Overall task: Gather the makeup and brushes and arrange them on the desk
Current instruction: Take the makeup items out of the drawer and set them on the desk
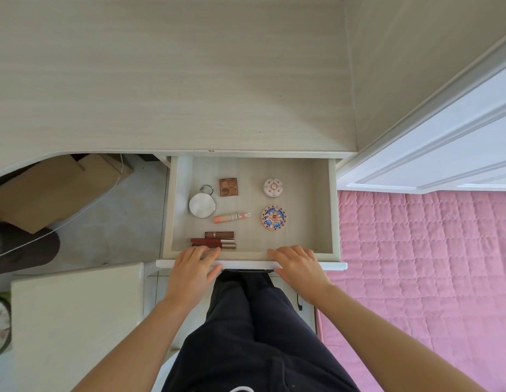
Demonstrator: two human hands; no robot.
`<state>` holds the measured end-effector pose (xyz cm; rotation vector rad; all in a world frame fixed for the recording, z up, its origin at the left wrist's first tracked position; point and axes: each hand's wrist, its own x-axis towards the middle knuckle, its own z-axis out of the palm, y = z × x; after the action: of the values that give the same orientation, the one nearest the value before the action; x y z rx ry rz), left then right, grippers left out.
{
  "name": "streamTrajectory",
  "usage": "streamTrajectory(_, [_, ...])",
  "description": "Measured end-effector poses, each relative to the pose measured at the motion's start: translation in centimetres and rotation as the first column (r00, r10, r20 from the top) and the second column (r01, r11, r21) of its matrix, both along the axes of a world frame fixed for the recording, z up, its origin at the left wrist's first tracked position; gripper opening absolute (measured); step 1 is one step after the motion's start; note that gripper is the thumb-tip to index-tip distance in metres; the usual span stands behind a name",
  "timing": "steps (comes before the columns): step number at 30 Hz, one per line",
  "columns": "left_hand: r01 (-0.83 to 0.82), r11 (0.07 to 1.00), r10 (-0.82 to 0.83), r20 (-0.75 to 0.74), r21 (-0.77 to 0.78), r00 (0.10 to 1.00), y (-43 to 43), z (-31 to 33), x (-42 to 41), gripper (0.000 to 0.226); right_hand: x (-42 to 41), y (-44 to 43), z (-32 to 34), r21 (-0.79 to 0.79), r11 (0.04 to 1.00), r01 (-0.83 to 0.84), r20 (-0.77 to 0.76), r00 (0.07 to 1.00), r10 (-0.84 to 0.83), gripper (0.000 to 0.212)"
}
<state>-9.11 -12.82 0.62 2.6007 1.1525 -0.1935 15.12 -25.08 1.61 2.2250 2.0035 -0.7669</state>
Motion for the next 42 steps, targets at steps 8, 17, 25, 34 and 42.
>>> streamTrajectory(8, [-0.101,0.992,0.097,-0.049,-0.08,0.994,2.2,-0.1,1.8,0.016,1.4,2.0,-0.4,-0.105,0.994,0.042,-0.101,0.993,-0.052,0.047])
streamTrajectory(17, [-0.309,0.939,0.281,-0.18,-0.152,0.943,8.0,-2.6,5.6,0.034,3.9,7.8,-3.2,-0.21,0.939,0.271,-0.091,0.951,-0.295,0.042])
streamTrajectory(25, [-0.331,0.932,0.311,-0.144,-0.145,0.939,11.3,-6.6,6.9,0.058,4.8,13.6,-6.4,-0.218,0.888,0.404,-0.058,0.903,-0.425,0.051])
streamTrajectory(34, [-0.322,0.941,0.31,-0.114,-0.106,0.944,12.3,-10.1,6.8,0.071,5.1,16.7,-9.0,-0.189,0.806,0.561,0.05,0.825,-0.563,0.069])
streamTrajectory(42, [-0.356,0.927,0.356,-0.02,-0.117,0.934,12.2,-10.6,7.2,0.066,5.0,16.9,-10.1,-0.189,0.798,0.572,0.033,0.816,-0.577,0.075])
